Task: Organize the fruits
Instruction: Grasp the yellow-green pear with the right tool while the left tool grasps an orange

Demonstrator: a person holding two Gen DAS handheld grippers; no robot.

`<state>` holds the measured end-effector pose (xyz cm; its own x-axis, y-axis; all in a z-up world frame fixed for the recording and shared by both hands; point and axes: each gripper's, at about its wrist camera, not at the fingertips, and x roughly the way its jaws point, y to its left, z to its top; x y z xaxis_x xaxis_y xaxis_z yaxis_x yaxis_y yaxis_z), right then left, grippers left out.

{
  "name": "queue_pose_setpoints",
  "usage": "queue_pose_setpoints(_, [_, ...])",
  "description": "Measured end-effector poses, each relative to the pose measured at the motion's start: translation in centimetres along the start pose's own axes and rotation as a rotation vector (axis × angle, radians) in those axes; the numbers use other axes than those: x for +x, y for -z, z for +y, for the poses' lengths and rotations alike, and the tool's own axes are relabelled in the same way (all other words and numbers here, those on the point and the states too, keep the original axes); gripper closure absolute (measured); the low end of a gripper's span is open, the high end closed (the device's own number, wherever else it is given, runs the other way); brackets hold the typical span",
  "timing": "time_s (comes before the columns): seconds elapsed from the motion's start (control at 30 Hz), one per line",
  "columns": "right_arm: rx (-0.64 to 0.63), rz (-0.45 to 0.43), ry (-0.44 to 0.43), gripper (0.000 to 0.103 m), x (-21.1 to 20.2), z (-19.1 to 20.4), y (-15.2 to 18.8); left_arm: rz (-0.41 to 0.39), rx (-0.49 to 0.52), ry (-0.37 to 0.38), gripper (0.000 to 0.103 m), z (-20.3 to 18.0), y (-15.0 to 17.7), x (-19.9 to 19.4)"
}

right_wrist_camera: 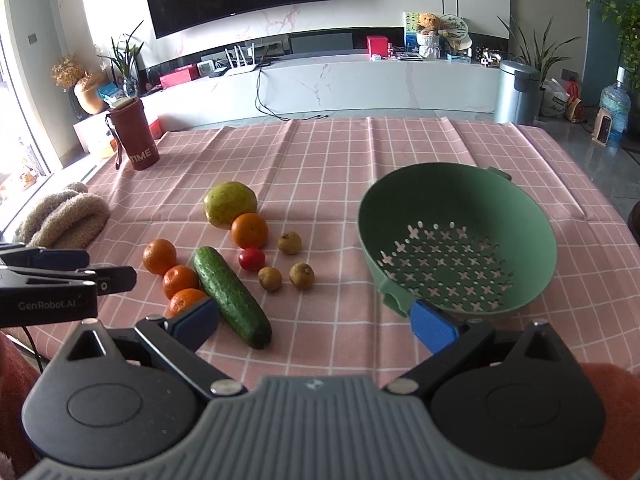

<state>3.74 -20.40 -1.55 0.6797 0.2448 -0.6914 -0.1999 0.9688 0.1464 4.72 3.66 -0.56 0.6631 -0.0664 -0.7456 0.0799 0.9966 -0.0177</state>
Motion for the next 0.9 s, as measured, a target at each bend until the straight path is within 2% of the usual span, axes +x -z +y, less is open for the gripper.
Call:
queue_pose_setpoints(0.03, [-0.001, -0.004, -0.018, 0.005, 0.4, 0.2, -0.3, 0.007, -0.020, 0.007, 0.032, 0.6, -0.3, 0.4])
queue_pose_setpoints(0.13, [-0.032, 0.006, -0.072, 0.019, 2.3, 1.4, -1.3, 0.049, -0.072, 0.011, 0.045, 2.4, -1.4, 2.1])
queue_pose_setpoints(0.27, [-0.087, 0.037, -0.104, 0.035, 5.9, 3.3, -2.9, 0.080, -0.144, 0.015, 0.047, 4.7, -2.4, 4.4])
queue_pose_setpoints(0.4, [-0.136, 0.050, -0.129, 0.042, 9.4, 4.7, -4.3, 0.132, -0.208, 0.016, 0.047, 6.8, -2.4, 7.7])
queue_pose_setpoints(0.53, [-0.170, 0.051, -0.162, 0.042, 12.3, 5.6, -5.5, 0.155, -0.256, 0.032, 0.047, 8.0, -2.3, 9.7])
queue_pose_setpoints(0.8, [-0.163, 0.036, -0.184, 0.042, 17.9, 6.8, -8.4, 0.172, -0.250, 0.081, 0.045, 8.5, -2.5, 11.6])
queue_pose_setpoints(0.9, [-0.172, 0.036, -0.186, 0.034, 19.3, 7.3, -8.8, 0.180, -0.257, 0.104, 0.046, 8.6, -2.5, 12.1])
